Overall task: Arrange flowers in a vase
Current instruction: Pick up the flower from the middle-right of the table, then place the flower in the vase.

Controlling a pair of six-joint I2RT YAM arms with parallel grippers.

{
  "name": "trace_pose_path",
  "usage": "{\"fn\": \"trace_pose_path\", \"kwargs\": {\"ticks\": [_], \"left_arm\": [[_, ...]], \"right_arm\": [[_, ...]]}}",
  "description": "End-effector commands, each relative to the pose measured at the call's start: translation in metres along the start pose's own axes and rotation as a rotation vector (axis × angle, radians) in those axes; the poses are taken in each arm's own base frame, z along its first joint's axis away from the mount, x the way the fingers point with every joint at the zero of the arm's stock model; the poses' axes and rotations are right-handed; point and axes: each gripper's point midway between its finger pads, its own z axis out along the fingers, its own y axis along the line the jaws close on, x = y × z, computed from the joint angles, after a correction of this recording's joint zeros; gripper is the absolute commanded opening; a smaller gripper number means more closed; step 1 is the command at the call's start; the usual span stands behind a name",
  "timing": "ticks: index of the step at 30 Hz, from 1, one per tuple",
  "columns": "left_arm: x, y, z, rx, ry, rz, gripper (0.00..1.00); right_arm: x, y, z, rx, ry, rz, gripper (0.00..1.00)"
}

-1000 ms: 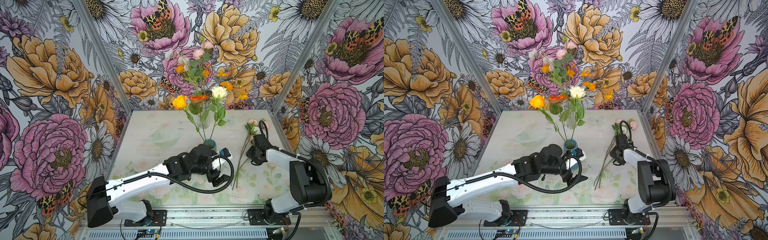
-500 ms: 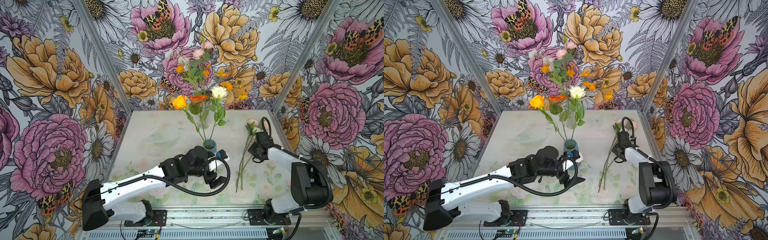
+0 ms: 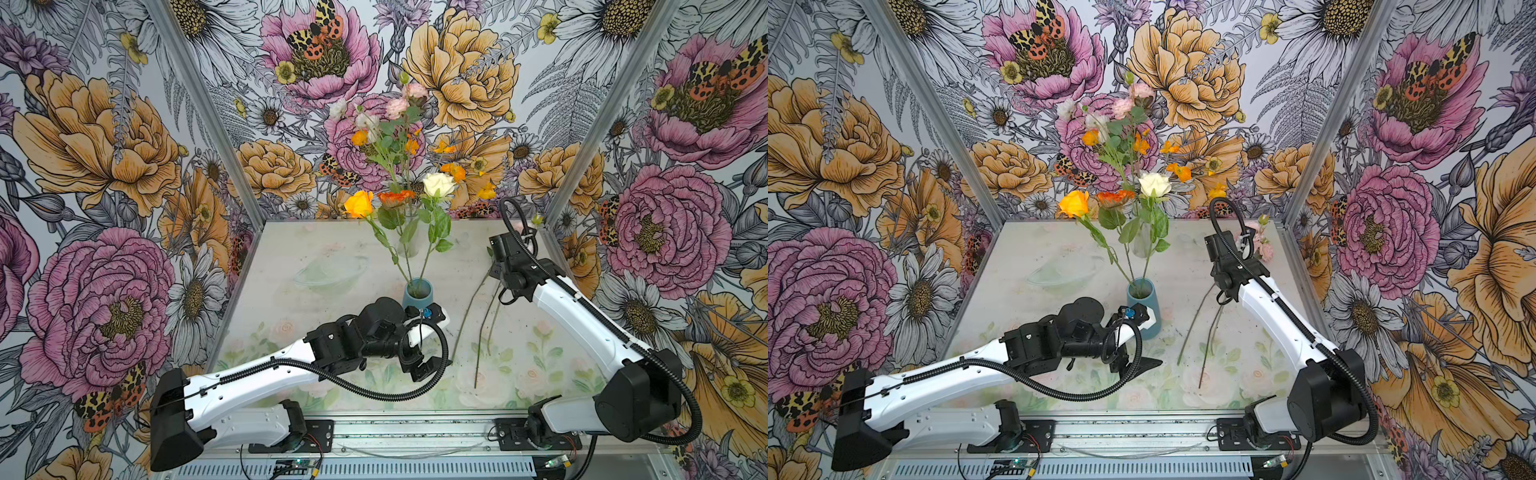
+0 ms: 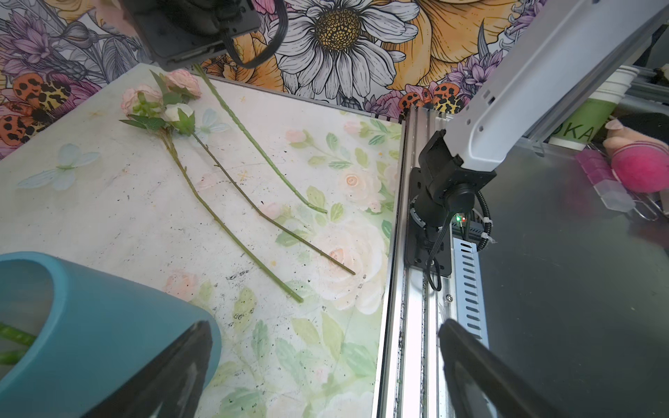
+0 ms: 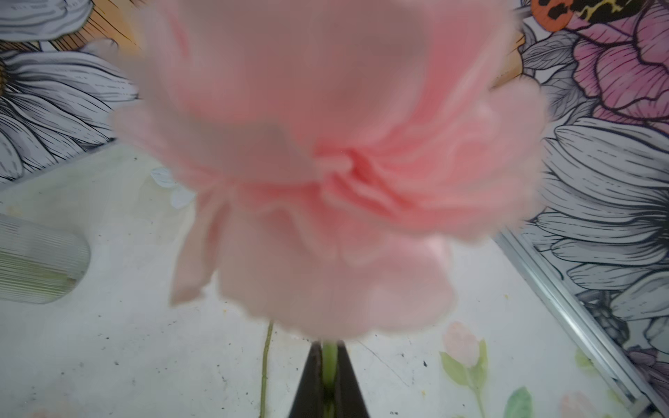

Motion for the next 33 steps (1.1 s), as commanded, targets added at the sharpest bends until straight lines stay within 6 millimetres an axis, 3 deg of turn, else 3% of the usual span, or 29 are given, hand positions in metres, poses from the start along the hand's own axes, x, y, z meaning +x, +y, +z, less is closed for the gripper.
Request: {"fn": "trace_pose_path", "kwargs": {"ticks": [1, 5, 9, 13, 16, 19, 22, 33], "left_arm": [[-0.013, 0.007, -0.020, -0.058, -0.069, 0.005, 0.99], [-0.015, 0.030, -0.046, -0.131, -0.099, -0.045, 0.99], [-0.016, 0.056, -0.072, -0.199, -0.127, -0.140, 0.99], [-0.024, 0.067, -0.092, -0.227, -0.180, -0.209, 0.99], [-0.024, 0.075, -0.099, -0.258, -0.198, -0.263, 0.99], [-0.015, 0.090, -0.099, -0.318, -0.169, -0.346, 0.99], [-0.008, 0.090, -0.091, -0.259, -0.145, -0.442, 0.99], [-0.005, 0.088, -0.103, -0.282, -0.175, -0.462, 0.99]], "right_arm": [[-0.019, -0.010, -0.031, 0.029, -0.096, -0.051, 0.00], [-0.076, 0.015, -0.116, -0.119, -0.336, -0.037, 0.00], [-0.124, 0.023, -0.201, -0.235, -0.547, -0.025, 0.00], [-0.149, 0.047, -0.273, -0.448, -0.728, -0.032, 0.00], [-0.152, 0.079, -0.313, -0.652, -0.815, -0.042, 0.00], [-0.147, 0.107, -0.337, -0.803, -0.884, -0.032, 0.00], [-0.137, 0.125, -0.352, -0.924, -0.972, -0.001, 0.00], [-0.117, 0.179, -0.341, -1.034, -0.948, 0.029, 0.00]]}}
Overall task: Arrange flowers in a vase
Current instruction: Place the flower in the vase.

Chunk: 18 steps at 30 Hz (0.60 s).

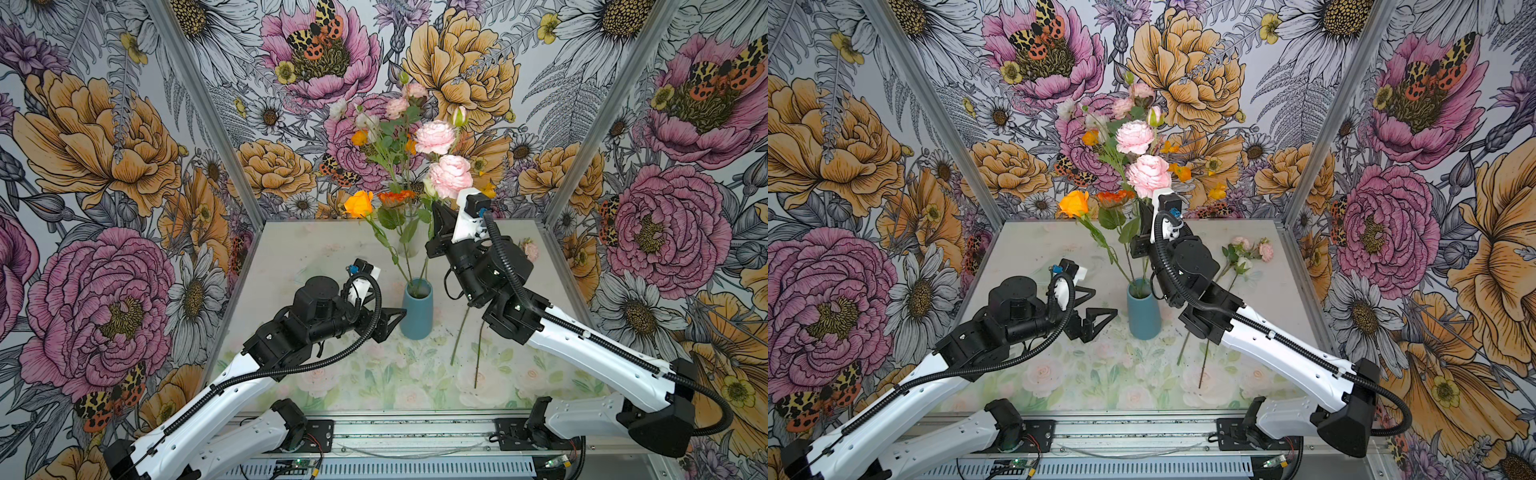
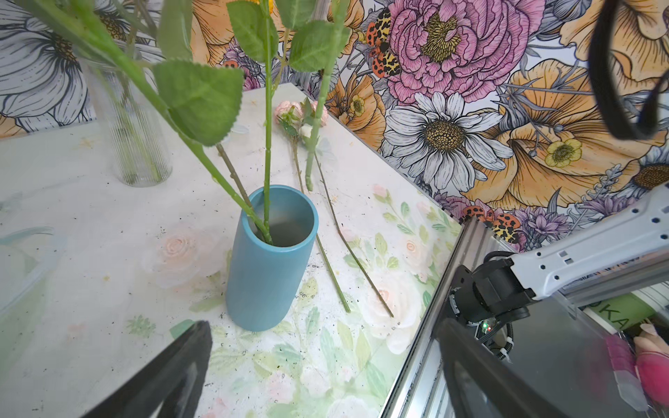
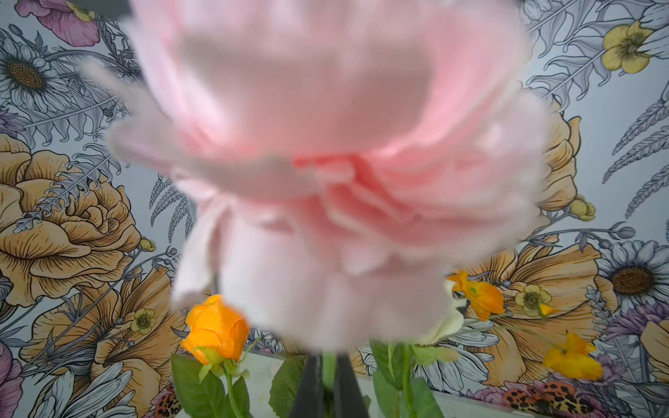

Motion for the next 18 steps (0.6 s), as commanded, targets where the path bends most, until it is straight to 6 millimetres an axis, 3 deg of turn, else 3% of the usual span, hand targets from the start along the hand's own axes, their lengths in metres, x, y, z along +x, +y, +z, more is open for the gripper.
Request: {"fn": "trace_pose_path", "kwargs": {"ticks": [1, 18], "left_arm": [[0.003, 0.003, -0.003, -0.007, 0.000, -0.026, 0.99], [0.006, -0.006, -0.012, 0.039, -0.010, -0.008, 0.99]], "right_arm": [[-0.027, 0.008, 0.000, -0.033, -0.093, 0.077, 0.00], [0.069, 0.008, -0.002, -0.045, -0.015, 0.030, 0.00]]}}
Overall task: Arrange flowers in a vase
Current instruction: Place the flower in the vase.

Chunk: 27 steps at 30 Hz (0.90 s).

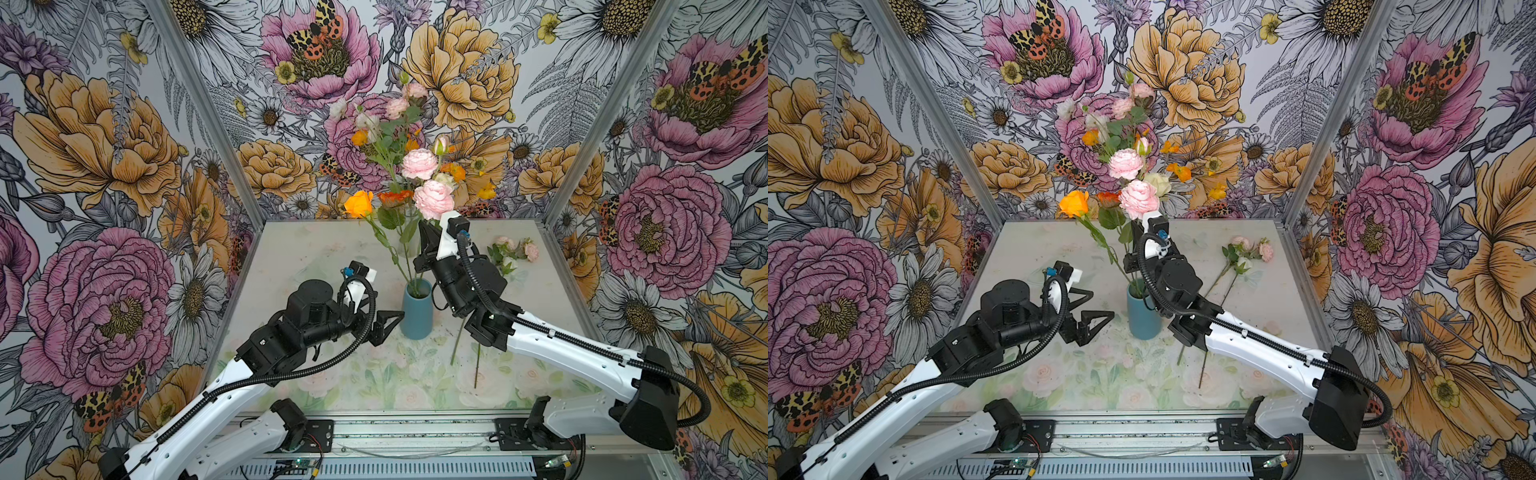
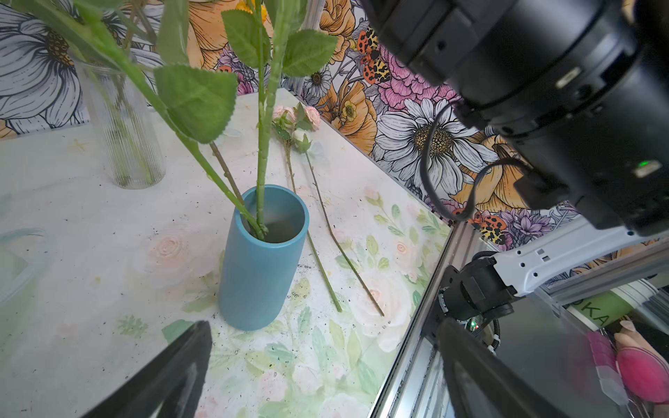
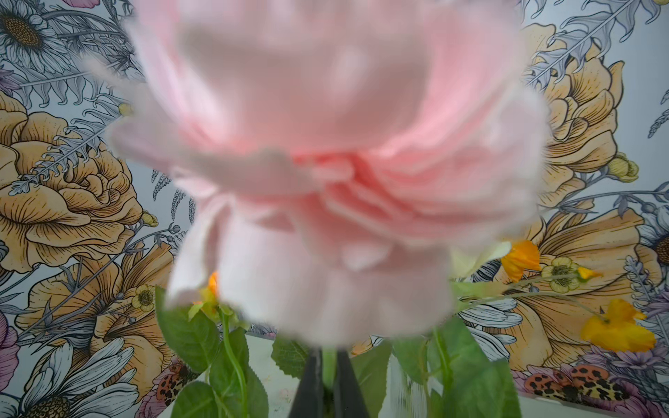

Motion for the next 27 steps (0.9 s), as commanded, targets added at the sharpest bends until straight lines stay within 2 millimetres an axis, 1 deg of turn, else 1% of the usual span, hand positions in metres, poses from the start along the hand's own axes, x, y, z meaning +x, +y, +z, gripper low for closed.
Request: {"fn": "trace_pose_path", "kwargs": {"ticks": [1, 3, 7, 9, 13, 15, 17, 18, 21, 27], "left_arm": [[0.005, -0.002, -0.003, 0.015, 0.005, -0.003, 0.99], [0.007, -0.001, -0.003, 0.012, 0.010, -0.004, 0.99], [0.013, 0.001, 0.000, 0.011, 0.025, -0.002, 0.99], [0.015, 0.001, 0.001, 0.013, 0.030, -0.002, 0.98], [0.014, 0.000, 0.001, 0.020, 0.032, -0.001, 0.99], [0.013, 0.000, 0.000, 0.017, 0.027, 0.001, 0.99], [0.013, 0.000, 0.000, 0.015, 0.026, 0.002, 0.99], [0.014, 0.001, 0.000, 0.013, 0.027, 0.001, 0.99], [0.016, 0.001, 0.000, 0.012, 0.028, 0.001, 0.99], [0.018, 0.002, 0.000, 0.011, 0.031, 0.005, 0.99]], "right_arm": [[0.002, 0.004, -0.005, -0.028, -0.033, 0.033, 0.00], [0.019, 0.001, -0.009, -0.024, -0.010, 0.027, 0.00], [0.044, -0.005, -0.019, -0.023, 0.008, 0.022, 0.00], [0.052, -0.010, -0.025, -0.009, 0.008, 0.045, 0.00], [0.069, -0.013, -0.029, -0.007, 0.035, 0.050, 0.00], [0.072, -0.012, -0.028, -0.008, 0.044, 0.051, 0.00], [0.073, -0.010, -0.027, -0.019, 0.052, 0.046, 0.09], [0.073, -0.009, -0.027, -0.021, 0.054, 0.044, 0.12], [0.069, -0.009, -0.029, -0.026, 0.048, 0.043, 0.24], [0.054, -0.009, -0.034, -0.034, 0.053, 0.024, 0.30]]}}
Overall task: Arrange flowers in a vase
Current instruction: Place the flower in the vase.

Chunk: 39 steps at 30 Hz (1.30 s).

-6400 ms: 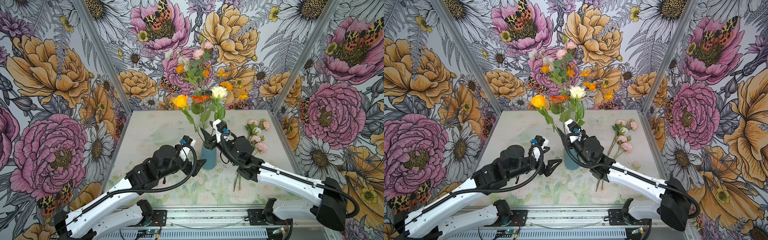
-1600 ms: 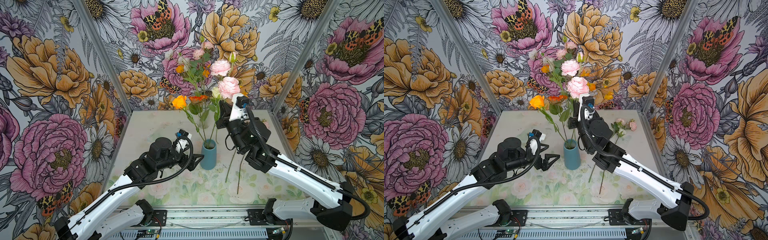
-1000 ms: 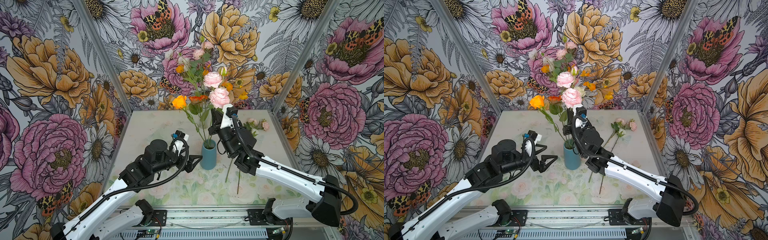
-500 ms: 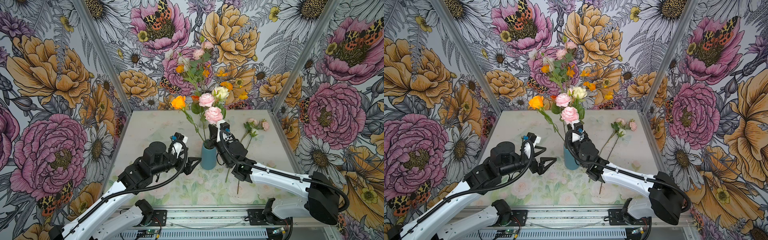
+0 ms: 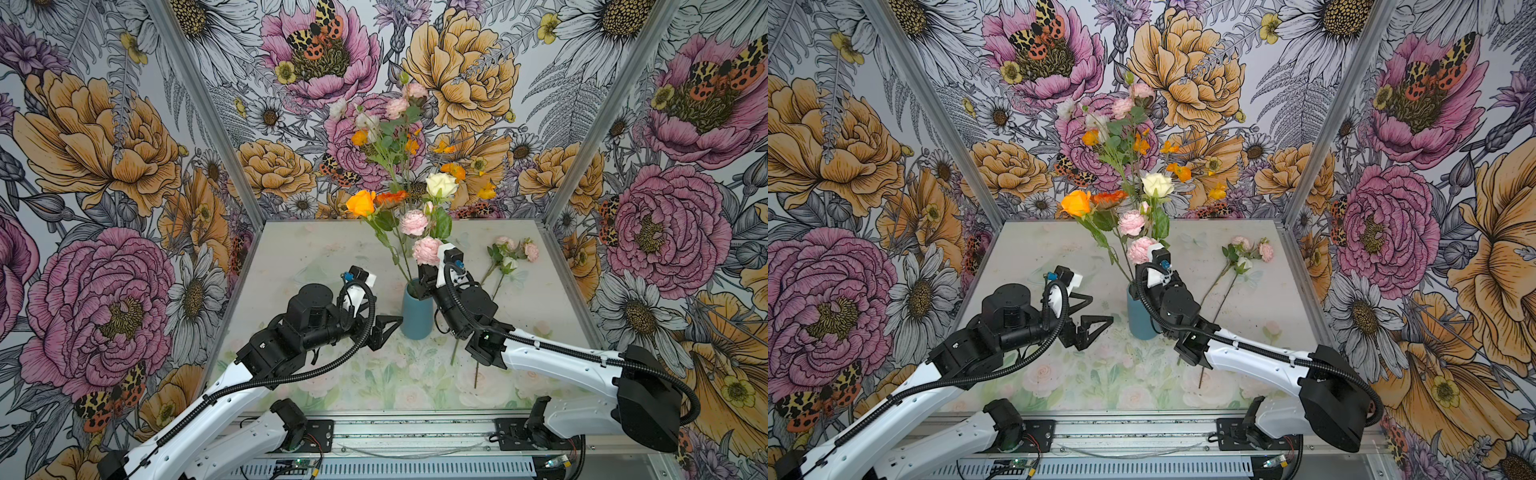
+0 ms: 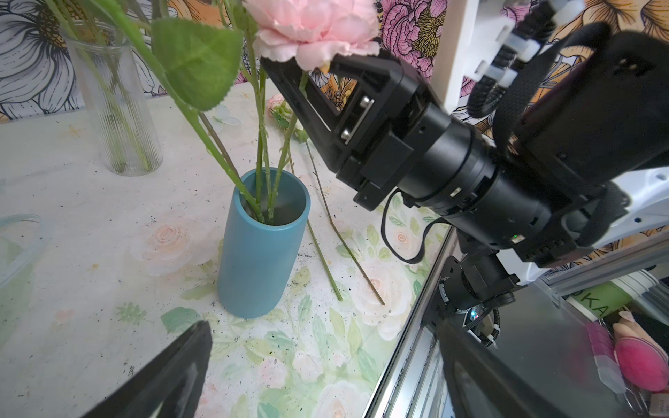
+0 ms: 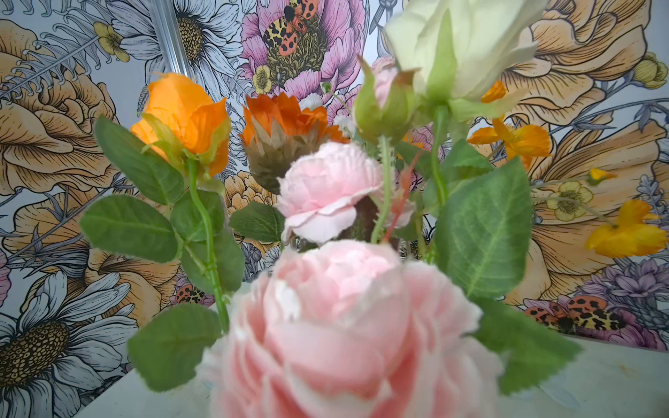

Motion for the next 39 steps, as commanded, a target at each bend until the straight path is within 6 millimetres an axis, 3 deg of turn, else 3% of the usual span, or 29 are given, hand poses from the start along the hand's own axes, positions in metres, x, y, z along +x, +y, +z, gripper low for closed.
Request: {"fn": "trace_pose_path", "kwargs": {"ticks": [1, 6, 11, 13, 18, 22, 28, 35, 39], "left_arm": [[0.003, -0.001, 0.000, 0.012, 0.003, 0.012, 0.99], [-0.001, -0.002, 0.002, 0.016, 0.000, 0.033, 0.99], [-0.005, -0.003, 0.008, 0.022, 0.002, 0.058, 0.99], [-0.005, -0.004, 0.011, 0.032, 0.009, 0.061, 0.98], [-0.008, -0.007, 0.012, 0.048, 0.010, 0.064, 0.99], [-0.010, -0.009, 0.004, 0.047, -0.013, 0.062, 0.99], [-0.008, -0.007, -0.004, 0.035, -0.028, 0.058, 0.99], [-0.010, -0.007, 0.001, 0.036, -0.014, 0.069, 0.99], [-0.013, -0.008, 0.007, 0.041, -0.001, 0.082, 0.99]], "right_arm": [[-0.032, 0.005, -0.008, -0.023, -0.038, 0.012, 0.33], [-0.034, -0.007, -0.024, 0.015, 0.116, -0.039, 0.44], [-0.013, -0.019, -0.046, -0.008, 0.319, -0.030, 0.66], [-0.003, -0.021, -0.051, -0.036, 0.359, 0.021, 0.71], [0.023, -0.019, -0.049, -0.085, 0.452, 0.070, 0.78], [0.039, -0.005, -0.039, -0.139, 0.516, 0.079, 0.88], [0.045, 0.008, -0.037, -0.191, 0.580, 0.065, 0.92], [0.031, -0.014, -0.067, -0.111, 0.565, 0.062, 0.92], [0.043, -0.033, -0.093, -0.045, 0.644, 0.070, 0.92]]}}
